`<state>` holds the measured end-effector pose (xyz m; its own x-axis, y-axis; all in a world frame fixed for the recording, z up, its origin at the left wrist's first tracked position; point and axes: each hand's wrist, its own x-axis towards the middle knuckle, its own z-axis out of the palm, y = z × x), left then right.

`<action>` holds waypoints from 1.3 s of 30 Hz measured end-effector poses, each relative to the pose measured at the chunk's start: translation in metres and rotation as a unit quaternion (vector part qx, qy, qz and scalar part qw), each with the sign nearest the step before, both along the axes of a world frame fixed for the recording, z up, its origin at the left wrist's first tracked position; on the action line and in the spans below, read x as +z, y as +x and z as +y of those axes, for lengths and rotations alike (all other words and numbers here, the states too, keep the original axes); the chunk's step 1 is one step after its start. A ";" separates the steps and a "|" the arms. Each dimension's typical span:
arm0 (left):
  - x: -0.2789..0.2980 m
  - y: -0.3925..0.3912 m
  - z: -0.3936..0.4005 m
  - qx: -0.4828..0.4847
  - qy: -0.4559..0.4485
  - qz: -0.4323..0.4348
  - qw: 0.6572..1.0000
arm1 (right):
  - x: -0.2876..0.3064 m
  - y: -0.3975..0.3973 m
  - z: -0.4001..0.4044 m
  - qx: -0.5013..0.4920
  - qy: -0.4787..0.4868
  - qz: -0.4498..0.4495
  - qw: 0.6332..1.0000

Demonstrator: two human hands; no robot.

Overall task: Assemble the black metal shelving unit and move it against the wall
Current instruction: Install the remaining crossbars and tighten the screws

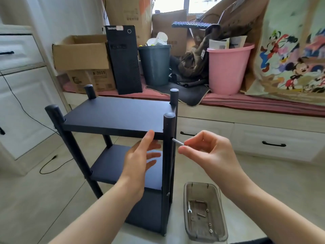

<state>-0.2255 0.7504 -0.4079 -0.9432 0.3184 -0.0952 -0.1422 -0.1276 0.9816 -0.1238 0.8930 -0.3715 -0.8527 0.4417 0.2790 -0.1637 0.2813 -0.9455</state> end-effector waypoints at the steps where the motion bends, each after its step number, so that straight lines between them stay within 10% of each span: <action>1: 0.003 -0.004 -0.001 -0.022 0.023 -0.006 0.999 | 0.000 0.000 0.000 -0.002 0.005 0.009 1.000; 39: 0.006 -0.014 0.003 -0.119 0.112 -0.021 0.986 | -0.009 -0.023 -0.012 -0.063 0.148 0.056 0.985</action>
